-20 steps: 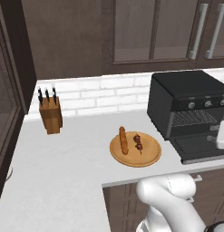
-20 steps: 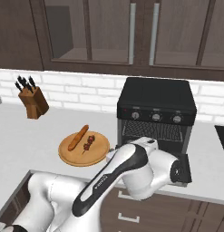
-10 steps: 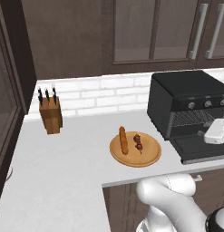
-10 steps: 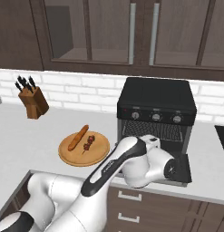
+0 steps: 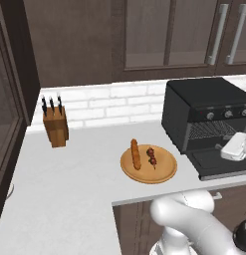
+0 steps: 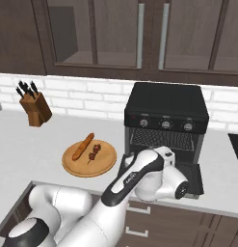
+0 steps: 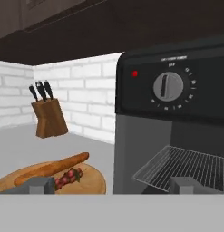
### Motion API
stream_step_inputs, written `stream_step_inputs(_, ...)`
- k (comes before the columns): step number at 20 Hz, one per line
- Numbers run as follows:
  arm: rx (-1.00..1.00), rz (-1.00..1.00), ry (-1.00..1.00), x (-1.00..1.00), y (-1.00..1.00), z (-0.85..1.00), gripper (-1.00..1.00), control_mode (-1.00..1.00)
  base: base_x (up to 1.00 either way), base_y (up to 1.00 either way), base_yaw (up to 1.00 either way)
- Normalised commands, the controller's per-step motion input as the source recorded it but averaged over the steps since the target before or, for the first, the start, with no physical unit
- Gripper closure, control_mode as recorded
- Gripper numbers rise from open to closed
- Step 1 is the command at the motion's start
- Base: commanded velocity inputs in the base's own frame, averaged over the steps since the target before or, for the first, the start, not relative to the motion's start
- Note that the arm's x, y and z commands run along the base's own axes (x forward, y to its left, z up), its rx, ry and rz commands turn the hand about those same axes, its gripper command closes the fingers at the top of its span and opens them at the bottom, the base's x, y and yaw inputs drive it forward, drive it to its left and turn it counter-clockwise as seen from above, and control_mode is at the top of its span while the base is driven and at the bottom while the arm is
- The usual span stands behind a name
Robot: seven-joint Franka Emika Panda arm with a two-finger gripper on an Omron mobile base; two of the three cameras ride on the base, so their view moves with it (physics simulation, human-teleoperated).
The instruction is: Pick up the kebab skewer and baguette bread, and place them inside the toaster oven. Close the toaster oven door and start by setting the timer.
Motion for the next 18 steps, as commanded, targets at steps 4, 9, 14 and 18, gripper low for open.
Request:
stream_step_inputs(4,0.0,0.0,-0.03,0.38,-0.21,0.0,-1.0,-1.0,0.0,0.0,0.0)
stream_step_inputs(9,0.0,0.0,0.0,0.39,-0.15,-0.04,-1.0,-1.0,0.0,0.0,0.0)
stream_step_inputs(14,0.01,0.0,0.0,0.42,-0.04,-0.22,-1.0,-1.0,0.0,0.0,0.0)
stream_step_inputs(18,0.03,-0.04,0.0,0.37,0.0,-0.23,-1.0,-1.0,0.0,0.0,0.0)
